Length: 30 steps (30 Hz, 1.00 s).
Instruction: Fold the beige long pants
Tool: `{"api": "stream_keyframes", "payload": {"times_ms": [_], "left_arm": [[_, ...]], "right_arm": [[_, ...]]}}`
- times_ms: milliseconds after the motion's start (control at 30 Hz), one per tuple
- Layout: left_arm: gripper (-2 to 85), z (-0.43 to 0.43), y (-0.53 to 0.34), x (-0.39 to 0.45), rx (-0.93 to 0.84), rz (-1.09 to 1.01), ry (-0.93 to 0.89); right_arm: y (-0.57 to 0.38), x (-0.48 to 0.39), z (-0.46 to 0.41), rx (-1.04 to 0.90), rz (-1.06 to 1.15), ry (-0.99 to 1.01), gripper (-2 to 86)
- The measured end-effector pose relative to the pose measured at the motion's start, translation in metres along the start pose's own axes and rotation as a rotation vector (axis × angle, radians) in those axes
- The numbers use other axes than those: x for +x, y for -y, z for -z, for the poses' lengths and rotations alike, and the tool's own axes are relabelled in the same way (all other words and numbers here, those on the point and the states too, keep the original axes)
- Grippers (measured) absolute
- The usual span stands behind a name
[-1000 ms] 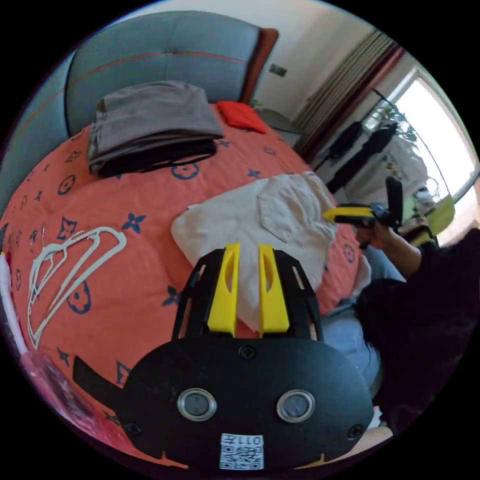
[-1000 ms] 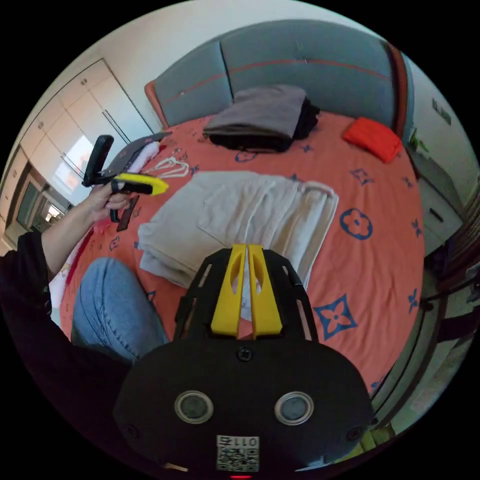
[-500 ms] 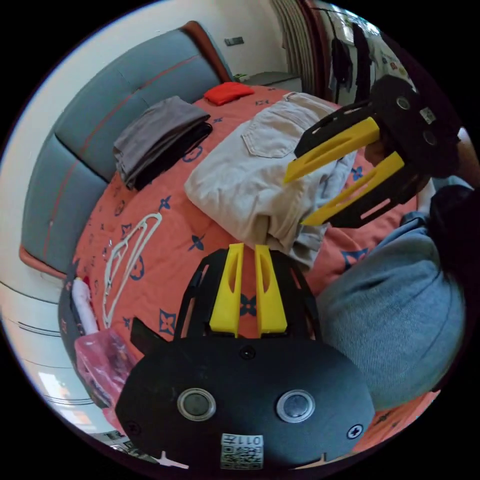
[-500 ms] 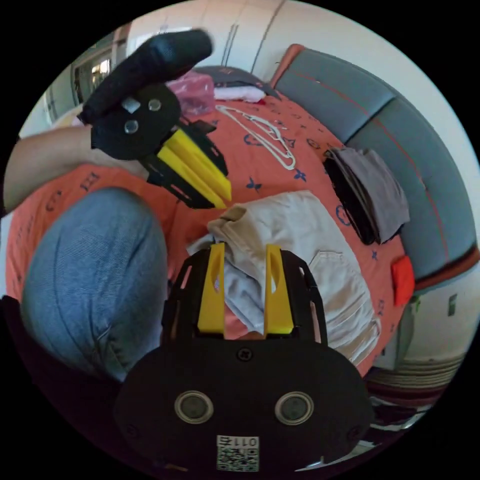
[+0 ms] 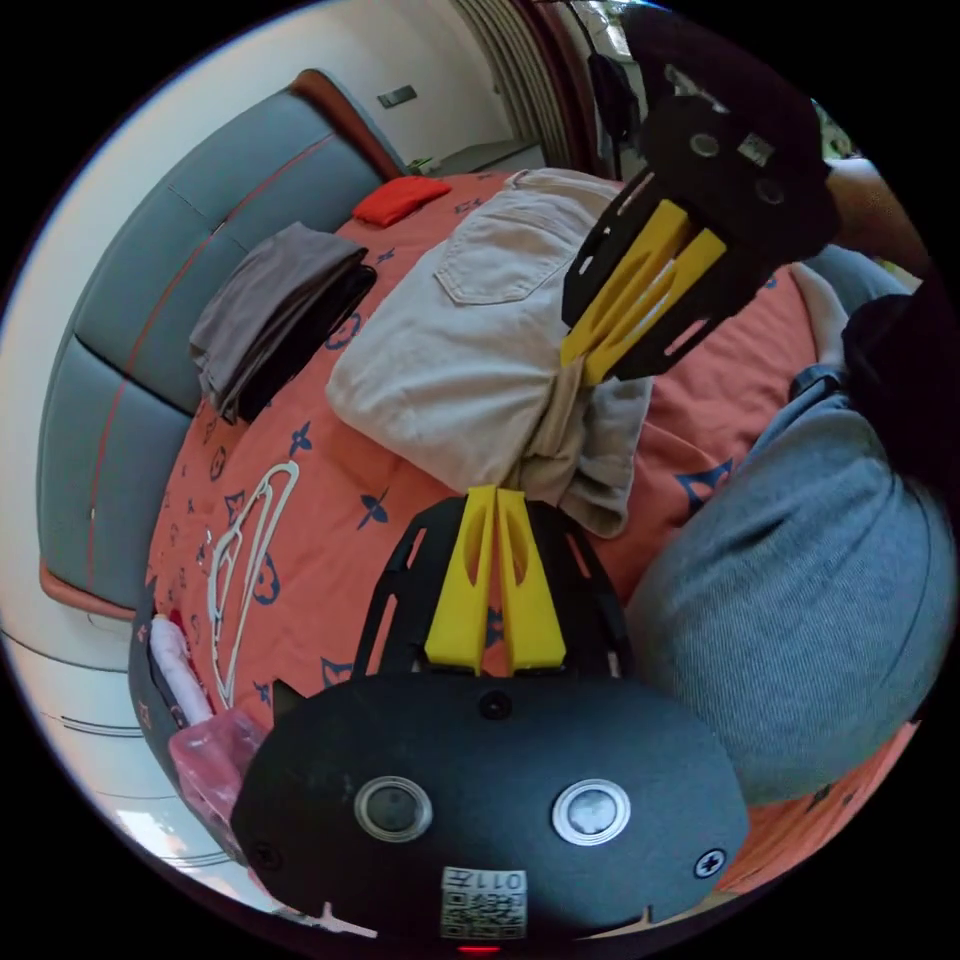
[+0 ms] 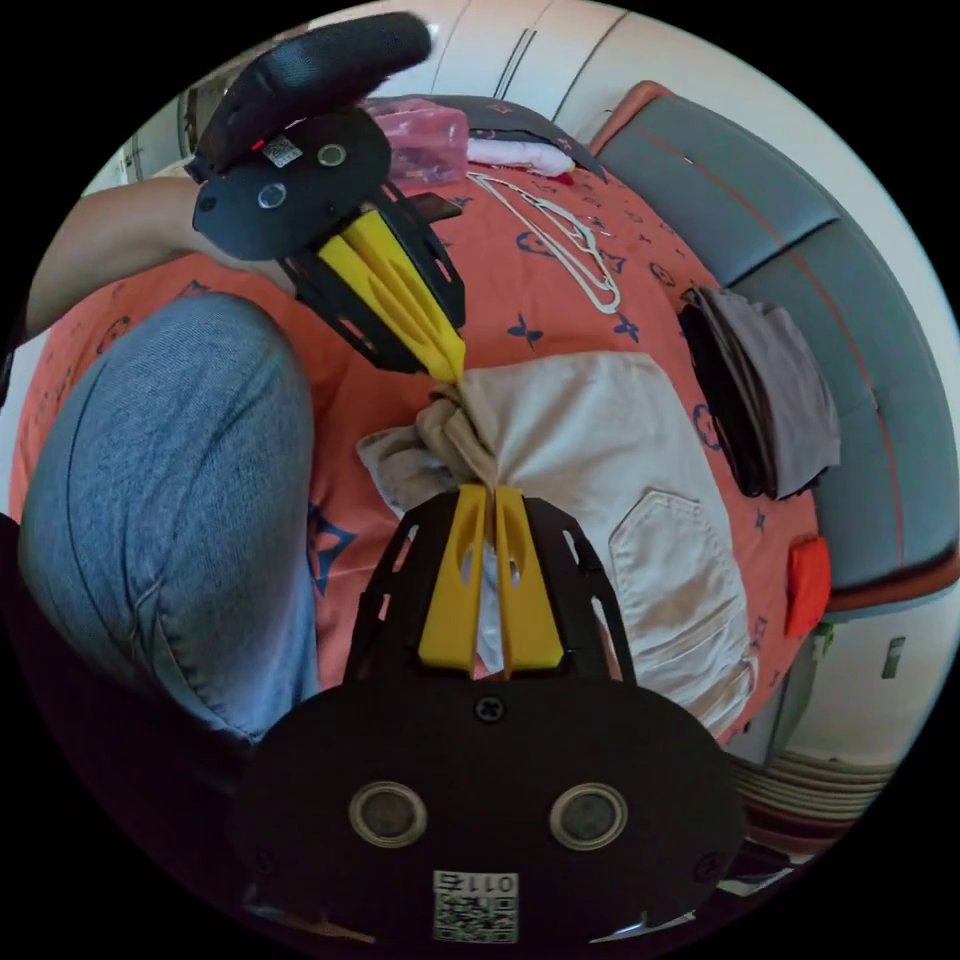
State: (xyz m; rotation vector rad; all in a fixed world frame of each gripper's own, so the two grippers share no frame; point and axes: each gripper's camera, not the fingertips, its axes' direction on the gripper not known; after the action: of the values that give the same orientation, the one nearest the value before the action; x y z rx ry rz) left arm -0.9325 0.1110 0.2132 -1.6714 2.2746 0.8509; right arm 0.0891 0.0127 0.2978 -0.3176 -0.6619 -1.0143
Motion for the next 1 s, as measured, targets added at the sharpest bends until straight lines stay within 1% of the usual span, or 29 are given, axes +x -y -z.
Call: {"api": "stream_keyframes", "payload": {"times_ms": [100, 200, 233, 267, 300, 333, 367, 400, 433, 500, 533, 567, 633, 667, 700, 733, 767, 800, 833, 867, 900, 933, 967, 1000], "left_arm": [[0.0, 0.001, -0.011, -0.01, 0.046, -0.028, -0.029], [0.3, 0.006, -0.021, -0.039, 0.062, 0.076, -0.156], [0.6, 0.012, -0.025, -0.055, 0.082, 0.151, -0.222], [1.2, 0.021, -0.028, -0.069, 0.135, 0.211, -0.277], [1.5, 0.026, -0.028, -0.074, 0.162, 0.235, -0.293], [1.9, 0.034, -0.023, -0.08, 0.2, 0.272, -0.295], [2.2, 0.038, -0.013, -0.081, 0.233, 0.259, -0.293], [2.3, 0.039, -0.006, -0.079, 0.245, 0.241, -0.293], [2.6, 0.036, 0.01, -0.074, 0.253, 0.19, -0.293], [2.9, 0.019, 0.037, -0.062, 0.196, 0.092, -0.287], [3.1, 0.001, 0.053, -0.053, 0.121, 0.03, -0.289], [3.2, -0.024, 0.063, -0.045, 0.016, -0.034, -0.315], [3.5, -0.056, 0.061, -0.037, -0.053, -0.074, -0.358], [3.6, -0.056, 0.056, -0.038, -0.007, -0.08, -0.338], [3.7, -0.055, 0.056, -0.042, -0.01, -0.083, -0.344], [3.8, -0.05, 0.057, -0.053, -0.025, -0.057, -0.39], [4.0, -0.041, 0.058, -0.066, -0.014, -0.047, -0.445], [4.1, -0.035, 0.057, -0.072, 0.007, -0.046, -0.469], [4.3, -0.022, 0.056, -0.087, 0.079, -0.012, -0.475], [4.4, -0.013, 0.054, -0.105, 0.164, 0.076, -0.421], [4.5, -0.01, 0.055, -0.114, 0.2, 0.13, -0.386], [4.7, -0.011, 0.059, -0.133, 0.252, 0.243, -0.314], [5.0, -0.021, 0.065, -0.149, 0.251, 0.36, -0.252], [5.2, -0.028, 0.069, -0.156, 0.237, 0.405, -0.234]], "right_arm": [[-0.012, 0.019, -0.009, 0.037, -0.096, 0.128, 3.9], [-0.02, 0.041, 0.003, 0.078, -0.168, 0.275, 5.2], [-0.03, 0.053, 0.015, 0.122, -0.206, 0.316, 5.6], [-0.047, 0.066, 0.028, 0.182, -0.288, 0.298, 5.7], [-0.058, 0.072, 0.033, 0.208, -0.332, 0.272, 5.7], [-0.08, 0.083, 0.04, 0.236, -0.428, 0.201, 4.7], [-0.103, 0.092, 0.042, 0.23, -0.515, 0.116, 3.8], [-0.113, 0.096, 0.04, 0.215, -0.551, 0.076, 3.5], [-0.13, 0.102, 0.034, 0.16, -0.608, 0.002, 2.7], [-0.149, 0.11, 0.017, 0.041, -0.666, -0.087, 1.7], [-0.16, 0.114, 0.001, -0.033, -0.686, -0.121, 1.2], [-0.169, 0.115, -0.018, -0.054, -0.672, -0.082, 0.9], [-0.181, 0.118, -0.028, -0.016, -0.713, -0.032, 0.6], [-0.185, 0.129, -0.023, -0.018, -0.747, 0.035, 0.5], [-0.188, 0.135, -0.018, -0.017, -0.774, 0.079, 0.4], [-0.195, 0.146, -0.005, 0.008, -0.816, 0.161, 0.3], [-0.206, 0.15, 0.014, 0.103, -0.831, 0.176, 0.2], [-0.211, 0.15, 0.023, 0.156, -0.841, 0.148, 0.2], [-0.218, 0.151, 0.039, 0.242, -0.857, 0.057, 0.1], [-0.218, 0.153, 0.049, 0.301, -0.87, -0.038, 0.1], [-0.216, 0.156, 0.05, 0.317, -0.875, -0.069, 0.1], [-0.207, 0.164, 0.048, 0.32, -0.864, -0.082, 0.1], [-0.195, 0.174, 0.037, 0.28, -0.85, -0.058, 0.2], [-0.188, 0.179, 0.029, 0.249, -0.849, -0.043, 0.2]]}}
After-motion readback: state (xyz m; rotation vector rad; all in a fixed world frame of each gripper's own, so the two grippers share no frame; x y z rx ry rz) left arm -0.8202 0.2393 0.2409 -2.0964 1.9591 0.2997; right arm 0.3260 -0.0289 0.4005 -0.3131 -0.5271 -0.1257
